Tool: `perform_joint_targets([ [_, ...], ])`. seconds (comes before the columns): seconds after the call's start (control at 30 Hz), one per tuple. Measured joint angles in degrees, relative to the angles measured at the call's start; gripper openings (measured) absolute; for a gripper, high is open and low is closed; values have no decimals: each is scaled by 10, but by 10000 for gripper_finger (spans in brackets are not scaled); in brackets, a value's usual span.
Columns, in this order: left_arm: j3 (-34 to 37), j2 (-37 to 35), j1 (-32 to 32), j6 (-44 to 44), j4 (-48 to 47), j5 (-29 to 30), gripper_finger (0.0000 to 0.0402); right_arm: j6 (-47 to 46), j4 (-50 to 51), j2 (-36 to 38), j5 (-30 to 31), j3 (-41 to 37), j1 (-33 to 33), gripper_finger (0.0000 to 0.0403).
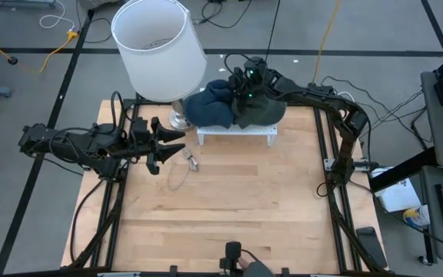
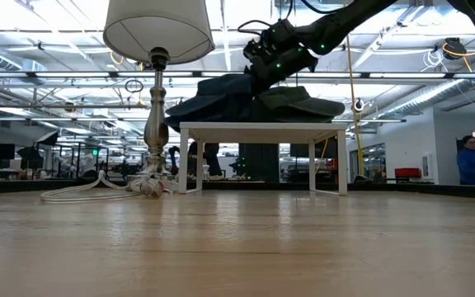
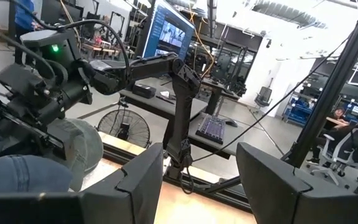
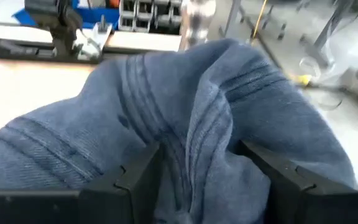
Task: Pick & Place hat
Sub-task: Stack the blue cap on the blue caps on the shelf, then return to Home Position
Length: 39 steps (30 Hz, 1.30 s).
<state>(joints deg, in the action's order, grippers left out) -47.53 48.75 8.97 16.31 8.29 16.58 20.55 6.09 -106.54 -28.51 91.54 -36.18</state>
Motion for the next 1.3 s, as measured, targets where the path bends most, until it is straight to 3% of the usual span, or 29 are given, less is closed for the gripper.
perform_joint_targets([
  [0.4, 0, 0, 0, 6, 6, 15, 207, -22, -28, 61, 4, -1, 3, 229],
  [0.53, 0, 0, 0, 7, 9, 15, 207, -70, -26, 88, 2, -1, 4, 235],
  [0.7, 0, 0, 0, 18, 18, 9, 207, -142, 77, 123, 0, -1, 11, 232],
  [0.8, 0, -16, -1, -22, -37, -59, 207, -147, 147, 146, -3, -7, 25, 228],
  [0.87, 1, -27, 1, -31, -74, -87, 207, -147, 169, 169, -12, -38, 42, 227],
  [1.0, 28, -65, 7, -36, -66, -85, 207, -178, 122, 227, -16, -130, 82, 229],
  [1.3, 150, -193, 9, -42, -43, -82, 207, -239, -128, 429, -16, -417, 181, 227],
])
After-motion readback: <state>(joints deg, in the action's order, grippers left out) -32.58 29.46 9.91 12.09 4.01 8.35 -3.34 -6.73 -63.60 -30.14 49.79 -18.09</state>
